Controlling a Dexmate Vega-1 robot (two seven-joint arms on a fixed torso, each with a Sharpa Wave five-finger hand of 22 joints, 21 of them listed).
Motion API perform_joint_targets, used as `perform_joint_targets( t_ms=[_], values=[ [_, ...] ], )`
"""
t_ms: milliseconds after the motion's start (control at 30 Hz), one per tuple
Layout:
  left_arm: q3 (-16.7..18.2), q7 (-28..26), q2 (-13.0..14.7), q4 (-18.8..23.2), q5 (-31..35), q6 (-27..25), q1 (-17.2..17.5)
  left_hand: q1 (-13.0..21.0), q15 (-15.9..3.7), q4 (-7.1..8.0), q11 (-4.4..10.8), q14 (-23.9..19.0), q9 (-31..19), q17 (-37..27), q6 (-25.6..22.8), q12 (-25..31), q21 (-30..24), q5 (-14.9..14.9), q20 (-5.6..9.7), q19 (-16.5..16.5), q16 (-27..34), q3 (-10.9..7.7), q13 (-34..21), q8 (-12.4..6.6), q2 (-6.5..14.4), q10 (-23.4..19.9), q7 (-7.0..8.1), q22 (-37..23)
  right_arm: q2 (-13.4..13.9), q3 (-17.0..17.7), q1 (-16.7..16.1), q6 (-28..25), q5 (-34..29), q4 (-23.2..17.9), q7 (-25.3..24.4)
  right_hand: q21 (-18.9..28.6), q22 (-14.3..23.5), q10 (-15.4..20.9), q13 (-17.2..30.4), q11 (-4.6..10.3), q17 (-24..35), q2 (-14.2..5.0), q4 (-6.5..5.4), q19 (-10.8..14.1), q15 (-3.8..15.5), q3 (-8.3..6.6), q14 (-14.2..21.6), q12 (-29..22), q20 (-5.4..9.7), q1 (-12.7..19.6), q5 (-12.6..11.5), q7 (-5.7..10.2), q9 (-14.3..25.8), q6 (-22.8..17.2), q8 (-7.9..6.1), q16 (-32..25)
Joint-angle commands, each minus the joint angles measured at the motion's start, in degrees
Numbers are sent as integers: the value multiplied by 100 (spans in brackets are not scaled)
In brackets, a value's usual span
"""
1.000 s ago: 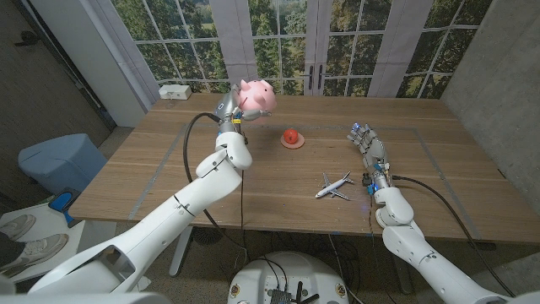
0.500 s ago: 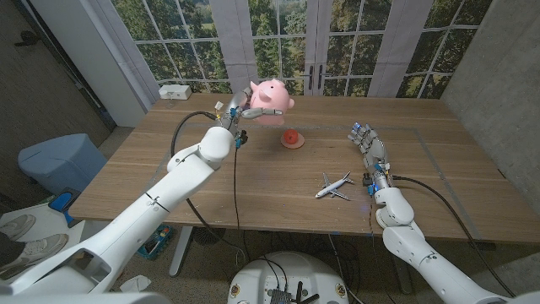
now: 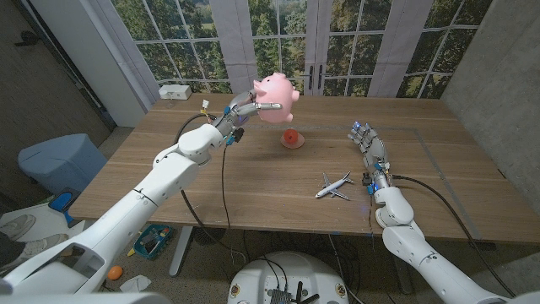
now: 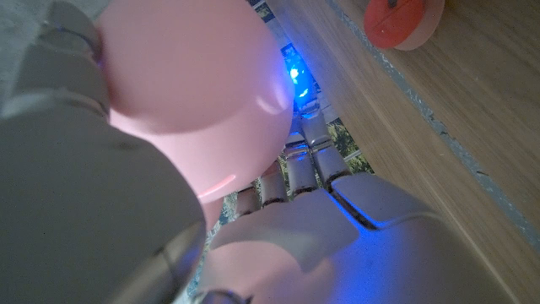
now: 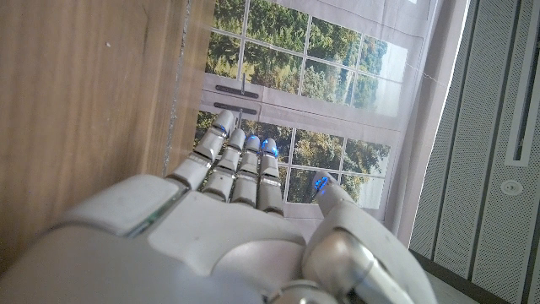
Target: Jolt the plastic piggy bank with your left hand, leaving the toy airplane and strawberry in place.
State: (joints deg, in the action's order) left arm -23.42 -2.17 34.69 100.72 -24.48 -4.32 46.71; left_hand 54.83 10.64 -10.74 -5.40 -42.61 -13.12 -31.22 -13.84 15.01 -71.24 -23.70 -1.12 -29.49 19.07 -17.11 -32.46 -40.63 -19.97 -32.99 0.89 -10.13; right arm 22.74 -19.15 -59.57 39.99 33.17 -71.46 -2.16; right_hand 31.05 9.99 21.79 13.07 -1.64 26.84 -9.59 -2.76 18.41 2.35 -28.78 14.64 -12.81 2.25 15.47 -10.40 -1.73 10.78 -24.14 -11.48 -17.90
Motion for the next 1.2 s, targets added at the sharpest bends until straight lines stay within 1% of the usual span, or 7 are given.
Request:
perform_joint_targets(
  t_ms=[33, 133, 500, 700, 833, 967, 1200],
  values=[
    [-8, 1259, 54, -423, -1416, 795, -151, 1982, -2445, 81, 1619, -2496, -341, -8, -3293, 18, -44, -41, 915, 344, -12, -788, -597, -264, 2001, -3021, 295, -16, -15, -13, 3, -9, -16, -2, -19, -15, 14, -1, 8, -28, 7, -85, 39, 39, 37, -20, -41, 18, 55, -47, 15, -22, 23, 13, 9, -45],
    [-34, 954, 132, -264, -1276, 638, -136, 1981, -2446, 82, 1619, -2499, -348, -12, -3286, 15, -46, -42, 912, 348, -13, -790, -602, -262, 2001, -3023, 295, -15, -24, -14, 11, 2, -10, 15, -11, -16, 14, -5, 8, -28, 6, -86, 40, 41, 38, -21, -46, 20, 53, -47, 15, -24, 23, 13, 9, -43],
    [-276, -542, 543, 703, -271, -618, -143, 1989, -2445, 80, 1619, -2498, -357, -17, -3278, -6, -57, -43, 902, 357, -29, -802, -614, -251, 2003, -3011, 276, -14, -39, -18, 45, 8, 11, 59, 19, -27, 14, -4, 8, -23, 6, -88, 39, 42, 39, -22, -44, 19, 53, -49, 14, -25, 23, 19, 11, -44],
    [-588, -1531, 634, 1341, 632, -1816, -250, 1995, -2446, 79, 1620, -2499, -364, -16, -3274, -12, -64, -44, 894, 362, -41, -809, -628, -245, 2006, -3011, 261, -13, -41, -24, 61, -1, 20, 75, 35, -32, 14, -9, 8, -18, 5, -87, 40, 45, 39, -22, -40, 21, 53, -49, 14, -24, 23, 16, 9, -46],
    [-896, -2181, 517, 1642, 1320, -2731, -367, 1997, -2445, 79, 1619, -2500, -360, -18, -3284, -16, -67, -44, 893, 366, -45, -812, -634, -241, 2004, -3012, 271, -13, -44, -28, 73, -14, 26, 85, 40, -37, 15, -6, 8, -17, 5, -86, 42, 50, 37, -22, -38, 20, 53, -49, 14, -23, 23, 16, 9, -47],
    [-1210, -2702, 325, 1777, 1978, -3510, -488, 1997, -2446, 80, 1624, -2501, -364, -16, -3291, -26, -72, -42, 894, 372, -55, -814, -630, -240, 2004, -3020, 280, -13, -47, -30, 83, -15, 21, 100, 38, -41, 15, 0, 8, -27, 4, -87, 42, 52, 33, -23, -42, 18, 56, -49, 14, -23, 23, 18, 10, -45],
    [-1642, -3448, -80, 1684, 2986, -4322, -590, 1994, -2446, 83, 1627, -2508, -356, -17, -3314, -32, -79, -40, 896, 377, -59, -815, -628, -238, 2005, -3033, 290, -14, -53, -30, 93, -9, 31, 119, 50, -47, 15, 3, 8, -28, 3, -86, 42, 53, 40, -23, -40, 16, 55, -50, 14, -23, 23, 17, 9, -46]
  ],
)
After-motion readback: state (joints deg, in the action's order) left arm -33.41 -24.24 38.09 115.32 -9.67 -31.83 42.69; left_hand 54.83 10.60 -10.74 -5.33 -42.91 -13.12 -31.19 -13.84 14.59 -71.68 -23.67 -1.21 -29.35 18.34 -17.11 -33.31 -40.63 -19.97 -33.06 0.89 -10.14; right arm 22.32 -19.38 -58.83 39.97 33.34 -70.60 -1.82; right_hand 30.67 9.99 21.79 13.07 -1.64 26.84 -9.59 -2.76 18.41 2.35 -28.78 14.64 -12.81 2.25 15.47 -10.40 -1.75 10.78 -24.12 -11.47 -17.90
